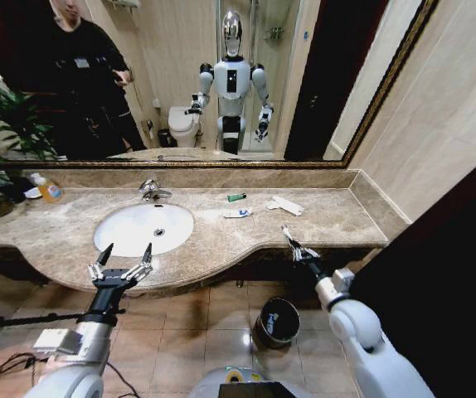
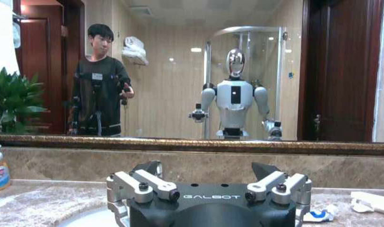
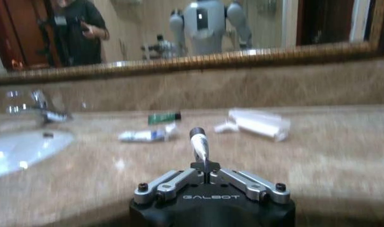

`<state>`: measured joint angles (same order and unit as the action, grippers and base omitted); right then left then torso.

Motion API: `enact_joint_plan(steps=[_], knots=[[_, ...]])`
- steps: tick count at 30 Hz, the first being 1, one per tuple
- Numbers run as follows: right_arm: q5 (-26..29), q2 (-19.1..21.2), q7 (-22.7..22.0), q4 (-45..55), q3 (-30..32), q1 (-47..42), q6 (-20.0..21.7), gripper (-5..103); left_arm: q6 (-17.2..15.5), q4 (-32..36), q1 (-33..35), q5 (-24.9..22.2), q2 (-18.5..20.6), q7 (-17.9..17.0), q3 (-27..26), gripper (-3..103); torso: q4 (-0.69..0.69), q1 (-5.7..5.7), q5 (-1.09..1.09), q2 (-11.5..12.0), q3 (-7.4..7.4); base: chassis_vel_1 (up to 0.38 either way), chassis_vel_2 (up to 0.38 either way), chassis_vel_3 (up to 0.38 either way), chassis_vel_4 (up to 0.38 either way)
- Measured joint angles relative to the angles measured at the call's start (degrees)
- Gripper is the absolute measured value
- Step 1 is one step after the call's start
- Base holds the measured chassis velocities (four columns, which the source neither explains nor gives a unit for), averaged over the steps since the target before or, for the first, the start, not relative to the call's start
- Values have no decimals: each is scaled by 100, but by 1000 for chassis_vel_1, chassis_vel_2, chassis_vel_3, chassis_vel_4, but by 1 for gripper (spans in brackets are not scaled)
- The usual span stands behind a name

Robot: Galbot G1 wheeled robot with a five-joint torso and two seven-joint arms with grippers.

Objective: Pick up the trash from the sink and place it in the trash bin.

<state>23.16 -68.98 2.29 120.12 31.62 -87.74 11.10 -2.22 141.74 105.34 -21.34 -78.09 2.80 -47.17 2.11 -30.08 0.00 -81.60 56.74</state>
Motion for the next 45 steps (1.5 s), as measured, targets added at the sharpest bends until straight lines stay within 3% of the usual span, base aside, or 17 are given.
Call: enact_joint_plan(steps=[9,14,26,32,45], knots=[[-533,-313,287,-1136,-35,-183,-618,0,0,0,0,0,0,0,0,100,0,-1,0,0,0,0,0,0,0],[-578,-487,516,-1705,-95,-90,-622,0,0,0,0,0,0,0,0,100,0,-1,0,0,0,0,0,0,0],[-595,-744,595,-2943,-224,280,-412,0,0,0,0,0,0,0,0,100,0,-1,1,0,0,0,0,0,0],[-713,-872,478,-3998,-323,632,-647,0,0,0,0,0,0,0,0,100,0,-1,0,0,1,0,0,0,0],[-801,-1152,604,-5248,-381,1079,-1225,0,0,0,0,0,0,0,0,100,0,-1,-1,0,1,0,0,0,0]])
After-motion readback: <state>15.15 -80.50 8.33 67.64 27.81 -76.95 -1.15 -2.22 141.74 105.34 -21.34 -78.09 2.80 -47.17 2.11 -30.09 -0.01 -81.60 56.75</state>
